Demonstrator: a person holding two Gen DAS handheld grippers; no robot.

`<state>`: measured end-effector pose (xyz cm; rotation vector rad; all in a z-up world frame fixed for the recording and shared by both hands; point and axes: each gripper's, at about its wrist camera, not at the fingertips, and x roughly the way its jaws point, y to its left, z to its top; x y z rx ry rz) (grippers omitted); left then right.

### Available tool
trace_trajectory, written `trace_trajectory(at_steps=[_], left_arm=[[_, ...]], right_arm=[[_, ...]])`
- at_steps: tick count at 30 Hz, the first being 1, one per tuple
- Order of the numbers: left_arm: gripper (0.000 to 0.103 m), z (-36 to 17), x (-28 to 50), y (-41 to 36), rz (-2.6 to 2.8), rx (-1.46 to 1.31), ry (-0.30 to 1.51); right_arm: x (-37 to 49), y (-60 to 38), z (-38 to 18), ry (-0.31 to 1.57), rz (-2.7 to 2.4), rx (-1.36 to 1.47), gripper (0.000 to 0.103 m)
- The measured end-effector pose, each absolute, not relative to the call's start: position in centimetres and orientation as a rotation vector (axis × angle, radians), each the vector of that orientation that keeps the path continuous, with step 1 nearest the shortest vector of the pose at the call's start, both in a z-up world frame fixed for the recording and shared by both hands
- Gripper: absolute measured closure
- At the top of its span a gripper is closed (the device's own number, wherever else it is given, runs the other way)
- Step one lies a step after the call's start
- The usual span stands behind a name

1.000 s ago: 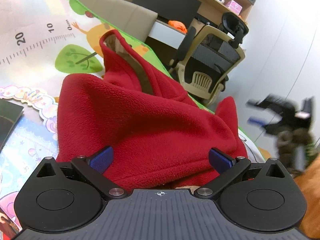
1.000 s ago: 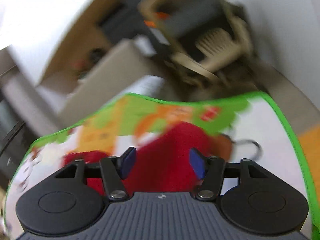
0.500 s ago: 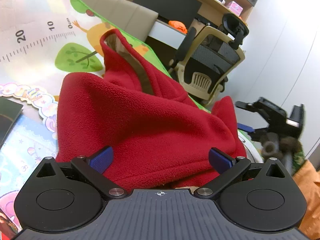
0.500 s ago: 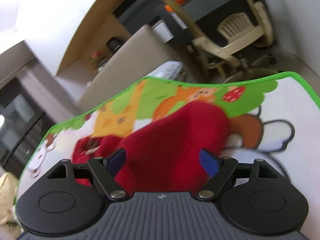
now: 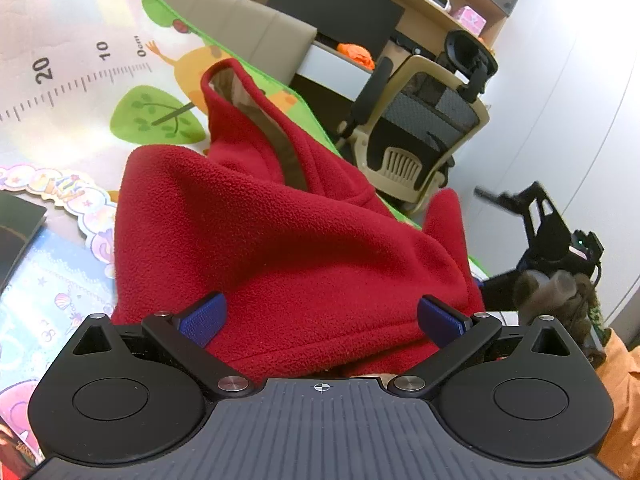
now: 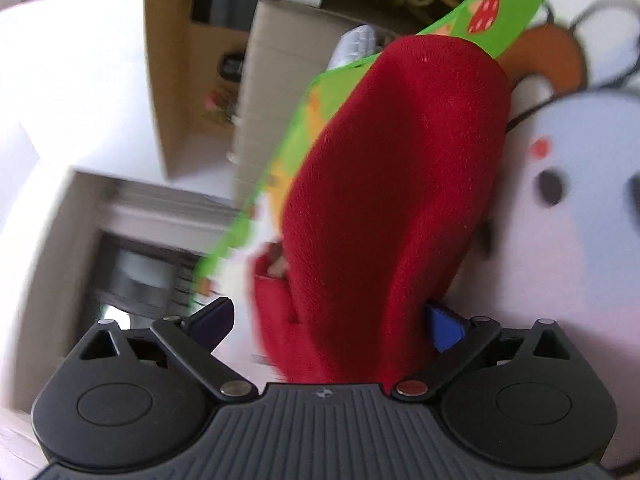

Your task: Fold clothes

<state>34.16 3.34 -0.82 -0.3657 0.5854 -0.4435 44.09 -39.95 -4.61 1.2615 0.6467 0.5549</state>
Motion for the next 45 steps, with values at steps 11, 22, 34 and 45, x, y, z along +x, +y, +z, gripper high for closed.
trace_trajectory(at_steps=[11, 22, 34, 45], left_arm=[[0.0, -1.0, 34.0, 4.2, -0.463, -0.424, 0.57], [0.0, -1.1, 33.9, 5.0, -0.469, -0.465, 0.561], [0.0, 3.6, 35.7, 5.5, -0.32, -0.508, 0.621], [0.071, 6.8, 36.7, 2.7, -0.195, -0.242, 0.535]], right_arm=[[37.4, -25.2, 4.8, 0.667, 0.844, 0.372, 0.0], [30.0, -29.3, 7.7, 0.556, 0.8, 0.324, 0.0], [32.6, -26.6, 0.2, 0.679, 0.346, 0.151, 0.0], [33.3, -26.5, -1.6, 0.739, 0.367, 0.203, 0.0]])
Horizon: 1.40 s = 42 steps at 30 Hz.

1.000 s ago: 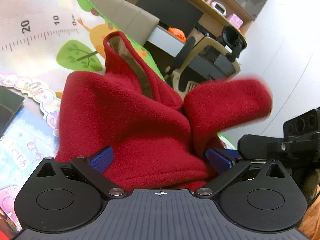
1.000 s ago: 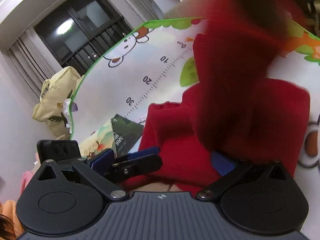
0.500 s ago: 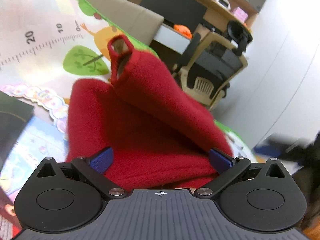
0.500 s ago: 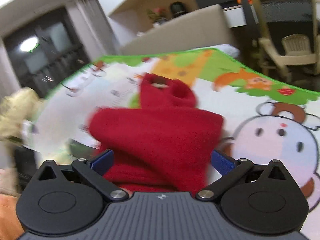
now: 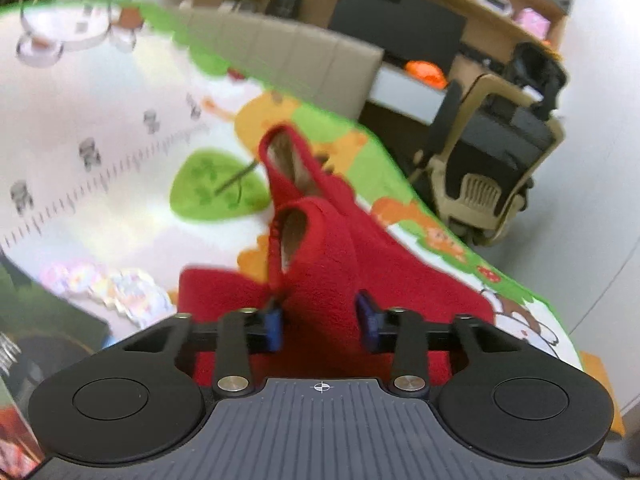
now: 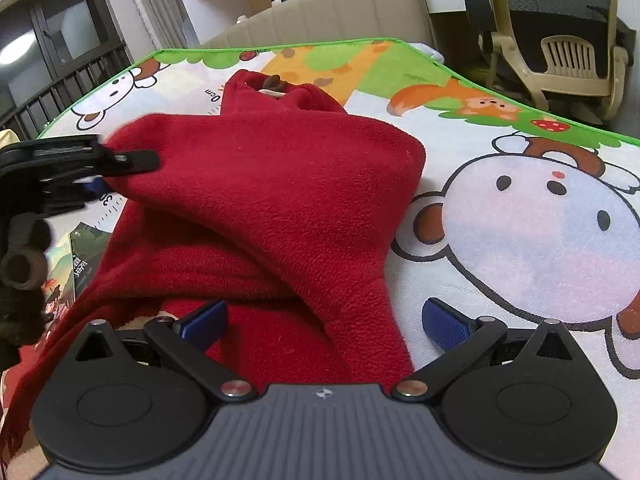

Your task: Fold clothes

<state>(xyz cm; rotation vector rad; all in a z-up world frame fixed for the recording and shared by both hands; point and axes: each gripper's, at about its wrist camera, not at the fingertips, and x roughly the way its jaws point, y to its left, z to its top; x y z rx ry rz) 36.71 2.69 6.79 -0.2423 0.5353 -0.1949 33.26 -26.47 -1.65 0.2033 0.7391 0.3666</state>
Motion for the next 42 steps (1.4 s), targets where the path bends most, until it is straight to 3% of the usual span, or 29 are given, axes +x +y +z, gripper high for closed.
trace_trajectory(at_steps=[6, 13, 15, 17, 19, 23, 28, 31, 34, 37, 42], left_arm=[[0.072, 9.8, 32.2, 2.5, -0.264, -0.169, 0.407], [0.072, 5.0, 31.4, 5.0, -0.212, -0.202, 0.571], [0.067, 3.2, 31.8, 5.9, -0.177, -0.201, 0.629], [0.046, 2.0, 32.2, 6.8, -0.15, -0.206, 0.657], [0.04, 1.9, 32.4, 7.3, -0.145, -0.217, 0.663], [0.039, 3.6, 31.7, 7.9, -0.142, -0.212, 0.612], [0.031, 7.5, 30.2, 7.6, -0.258, -0.2, 0.477], [0.033, 8.0, 30.8, 7.2, -0.399, -0.252, 0.438], [0.03, 7.2, 32.6, 6.1, -0.47, -0.252, 0.471], [0.027, 4.7, 36.4, 5.4, -0.353, -0.197, 0.623], [0.021, 1.9, 39.2, 5.6, -0.36, -0.227, 0.702]], right_arm=[[33.4, -26.2, -1.6, 0.752, 0.366, 0.182, 0.0], [33.1, -27.1, 1.0, 0.786, 0.463, 0.207, 0.0], [32.3, -28.0, 3.3, 0.688, 0.469, 0.242, 0.0], [32.2, -28.0, 4.7, 0.62, 0.429, 0.216, 0.0], [32.6, -27.4, 5.5, 0.577, 0.36, 0.151, 0.0], [36.0, -24.2, 1.9, 0.688, 0.166, -0.107, 0.0], [36.3, -24.0, 0.8, 0.721, 0.164, -0.075, 0.0], [35.9, -24.0, 1.7, 0.68, 0.182, -0.096, 0.0], [35.1, -24.2, 3.4, 0.613, 0.234, -0.057, 0.0], [35.3, -24.2, 4.8, 0.549, 0.248, -0.03, 0.0], [39.1, -23.0, 3.6, 0.634, 0.22, -0.01, 0.0]])
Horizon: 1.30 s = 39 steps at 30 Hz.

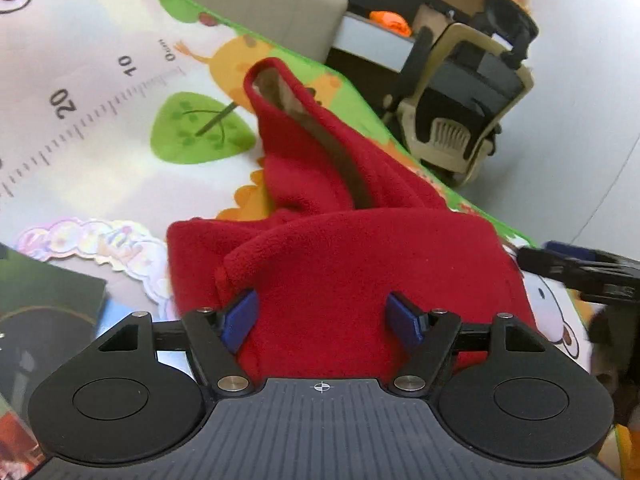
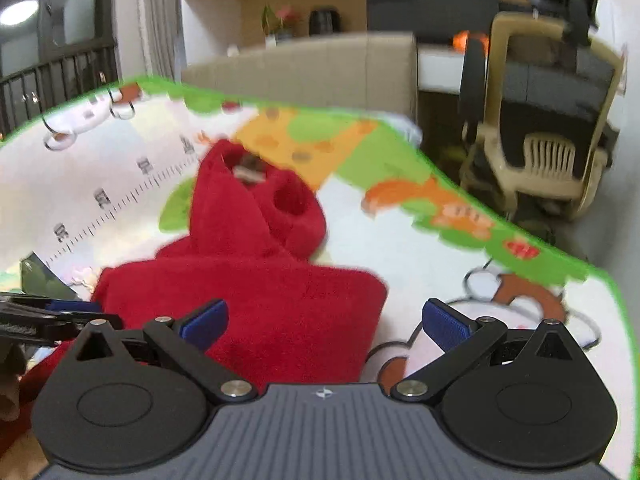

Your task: Fold clothes

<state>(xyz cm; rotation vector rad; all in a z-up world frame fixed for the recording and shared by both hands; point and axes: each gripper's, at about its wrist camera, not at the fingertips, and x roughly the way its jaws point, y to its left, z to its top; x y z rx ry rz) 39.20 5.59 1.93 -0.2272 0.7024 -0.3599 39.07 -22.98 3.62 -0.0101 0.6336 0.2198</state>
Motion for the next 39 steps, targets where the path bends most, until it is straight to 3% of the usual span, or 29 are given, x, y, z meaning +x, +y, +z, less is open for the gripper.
trace_trajectory(at_steps=[3, 14, 19, 24, 28, 33, 39], left_arm=[[0.017, 1.9, 38.9, 4.9, -0.373, -0.18, 0.694], [0.011, 1.4, 38.7, 4.7, -0.388, -0.128, 0.676], [0.01, 1.3, 38.4, 4.8, -0.396, -0.118, 0.669], [0.006, 1.1, 38.1, 3.9, -0.38, -0.071, 0.663], [0.006, 1.6, 37.1, 3.9, -0.348, -0.064, 0.663], [0.006, 3.8, 32.3, 5.3, -0.301, -0.071, 0.633], [0.007, 5.3, 20.3, 6.7, -0.54, 0.108, 0.587]], right_arm=[[41.2, -21.7, 0.6, 0.747, 0.196, -0.063, 0.0], [40.9, -23.6, -0.3, 0.844, 0.262, 0.095, 0.0], [37.2, -24.1, 1.4, 0.72, 0.296, 0.06, 0.0], [35.9, -23.4, 0.0, 0.78, 0.29, -0.015, 0.0], [36.6, -24.2, -0.7, 0.815, 0.28, 0.105, 0.0], [32.1, -23.6, 1.3, 0.71, 0.265, 0.007, 0.0], [19.3, -23.1, 5.3, 0.483, 0.34, -0.214, 0.004]])
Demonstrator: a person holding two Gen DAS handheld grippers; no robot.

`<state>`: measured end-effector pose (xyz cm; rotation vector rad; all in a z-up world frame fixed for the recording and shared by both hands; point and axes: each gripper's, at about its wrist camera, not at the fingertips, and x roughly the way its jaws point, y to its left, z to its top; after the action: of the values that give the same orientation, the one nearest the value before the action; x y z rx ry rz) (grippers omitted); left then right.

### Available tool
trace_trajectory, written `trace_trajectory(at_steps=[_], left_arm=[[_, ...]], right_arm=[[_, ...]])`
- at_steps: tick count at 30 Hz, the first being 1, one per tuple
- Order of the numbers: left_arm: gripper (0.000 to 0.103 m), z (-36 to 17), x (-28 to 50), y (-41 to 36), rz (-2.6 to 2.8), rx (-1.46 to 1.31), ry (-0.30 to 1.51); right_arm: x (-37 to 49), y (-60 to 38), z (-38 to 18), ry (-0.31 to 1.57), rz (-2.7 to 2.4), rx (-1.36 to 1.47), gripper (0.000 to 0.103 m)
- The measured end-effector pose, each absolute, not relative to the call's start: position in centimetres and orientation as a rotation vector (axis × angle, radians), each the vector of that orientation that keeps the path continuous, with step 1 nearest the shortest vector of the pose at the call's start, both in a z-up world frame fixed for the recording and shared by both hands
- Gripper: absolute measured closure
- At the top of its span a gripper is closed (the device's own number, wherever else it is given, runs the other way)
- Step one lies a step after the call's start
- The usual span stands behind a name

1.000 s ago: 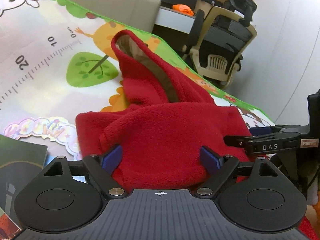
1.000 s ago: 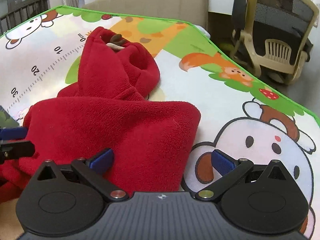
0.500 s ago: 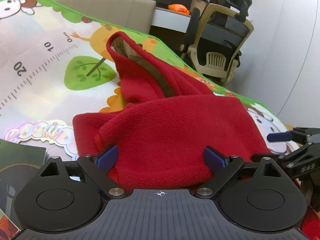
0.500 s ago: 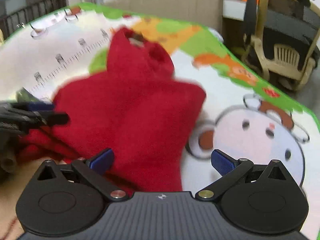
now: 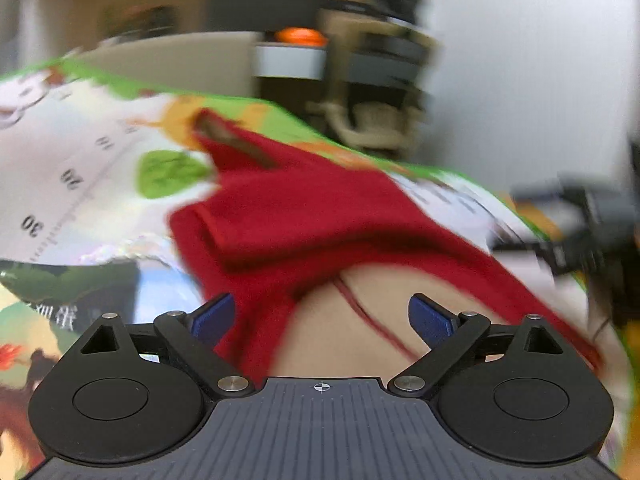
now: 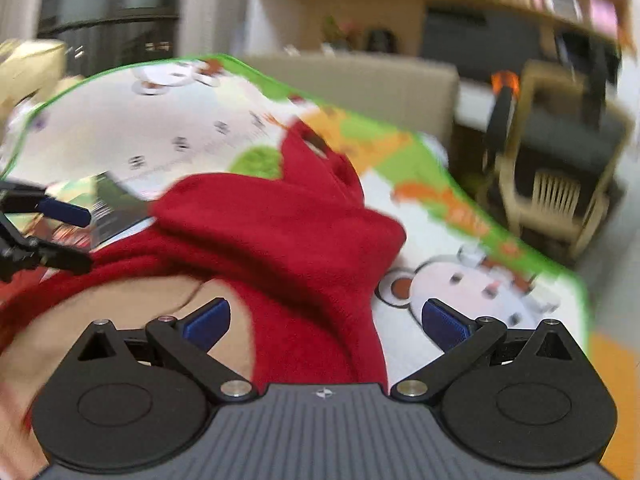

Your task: Fold clothes

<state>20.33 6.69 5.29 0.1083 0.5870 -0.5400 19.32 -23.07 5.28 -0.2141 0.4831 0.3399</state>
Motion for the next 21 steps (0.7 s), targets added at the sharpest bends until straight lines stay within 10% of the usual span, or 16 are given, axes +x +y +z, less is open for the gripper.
trace_trajectory(at_steps=[13, 21], left_arm=[[0.029, 1.0, 8.0, 2.8, -0.485, 0.456, 0.483], [0.033, 1.8, 11.0, 3.4, -0.361, 0.359, 0.439]], right_arm=[[6.1, -17.0, 0.0, 0.489, 0.474, -0.432, 0.073], [7.0, -18.5, 0.9, 0.429, 0.325, -0.417, 0.075]])
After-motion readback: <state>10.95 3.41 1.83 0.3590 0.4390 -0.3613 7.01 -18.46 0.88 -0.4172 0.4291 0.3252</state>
